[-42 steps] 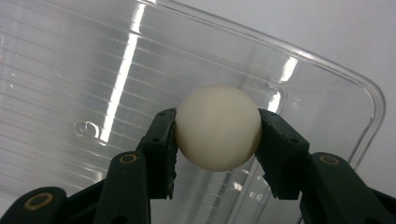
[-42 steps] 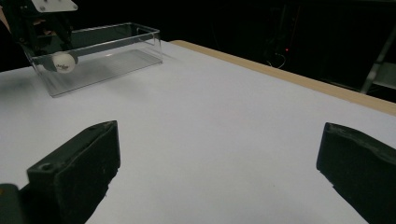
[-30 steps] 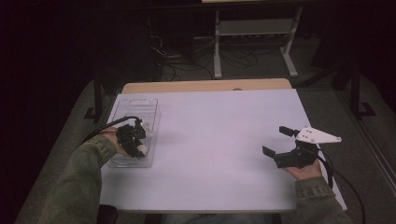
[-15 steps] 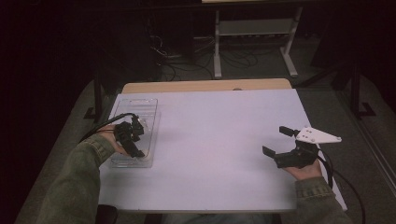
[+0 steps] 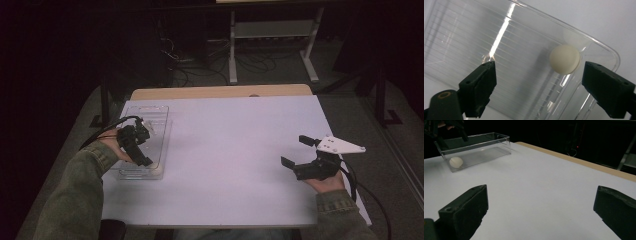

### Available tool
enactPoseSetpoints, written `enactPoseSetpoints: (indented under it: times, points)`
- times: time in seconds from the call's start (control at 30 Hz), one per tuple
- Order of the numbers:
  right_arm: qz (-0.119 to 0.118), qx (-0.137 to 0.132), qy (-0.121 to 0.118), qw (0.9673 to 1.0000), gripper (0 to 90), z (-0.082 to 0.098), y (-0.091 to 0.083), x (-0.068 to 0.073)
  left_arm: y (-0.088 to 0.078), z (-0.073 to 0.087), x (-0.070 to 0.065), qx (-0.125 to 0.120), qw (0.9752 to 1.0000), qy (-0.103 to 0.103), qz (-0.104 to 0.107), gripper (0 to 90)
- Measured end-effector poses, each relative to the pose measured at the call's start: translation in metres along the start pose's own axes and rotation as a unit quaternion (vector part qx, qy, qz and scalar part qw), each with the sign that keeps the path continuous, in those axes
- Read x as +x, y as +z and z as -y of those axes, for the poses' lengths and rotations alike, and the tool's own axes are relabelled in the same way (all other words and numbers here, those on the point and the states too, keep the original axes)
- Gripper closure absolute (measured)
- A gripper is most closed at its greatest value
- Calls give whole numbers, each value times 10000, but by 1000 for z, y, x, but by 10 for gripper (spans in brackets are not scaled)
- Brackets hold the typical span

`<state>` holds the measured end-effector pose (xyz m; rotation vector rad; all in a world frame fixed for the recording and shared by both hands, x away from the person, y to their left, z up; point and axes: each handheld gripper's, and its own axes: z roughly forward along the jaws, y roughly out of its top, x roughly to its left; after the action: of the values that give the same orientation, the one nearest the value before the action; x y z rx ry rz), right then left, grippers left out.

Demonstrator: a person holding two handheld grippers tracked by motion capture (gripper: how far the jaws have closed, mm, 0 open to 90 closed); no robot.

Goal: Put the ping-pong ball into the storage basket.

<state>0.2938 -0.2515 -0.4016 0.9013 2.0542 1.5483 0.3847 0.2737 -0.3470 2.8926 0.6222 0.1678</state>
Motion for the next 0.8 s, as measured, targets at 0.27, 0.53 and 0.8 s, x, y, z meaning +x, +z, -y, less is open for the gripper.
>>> enactPoseSetpoints:
  times: [0.27,0.53,0.8]
  points:
    - [-6,-10,-9,10000,0,0,0,1,-13,2,-3,-296,9993,-133,-167,0]
    - [-4,-16,-5,10000,0,0,0,1,-27,6,-6,-577,9979,-185,-246,0]
    - [3,-27,-16,10000,0,-1,-1,1,-38,10,-11,-915,9949,-256,-341,0]
